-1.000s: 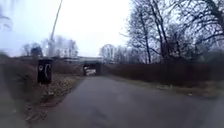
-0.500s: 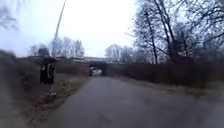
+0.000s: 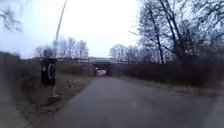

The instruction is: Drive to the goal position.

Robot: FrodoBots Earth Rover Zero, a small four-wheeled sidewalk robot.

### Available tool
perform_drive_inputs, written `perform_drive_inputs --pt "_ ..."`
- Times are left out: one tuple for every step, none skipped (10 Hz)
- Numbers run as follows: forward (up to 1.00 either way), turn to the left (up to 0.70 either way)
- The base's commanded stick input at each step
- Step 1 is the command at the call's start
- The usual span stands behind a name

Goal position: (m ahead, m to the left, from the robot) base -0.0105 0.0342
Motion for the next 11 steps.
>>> perform_drive_inputs --pt "0.70 0.14" --pt "0.70 0.14" --pt "0.47 0.26" --pt "0.45 0.27" --pt "0.45 0.27" --pt "0.45 0.27" --pt "0.45 0.27" --pt "0.45 0.27" --pt "0.45 0.27" --pt "0.45 0.27" --pt "0.45 0.27"
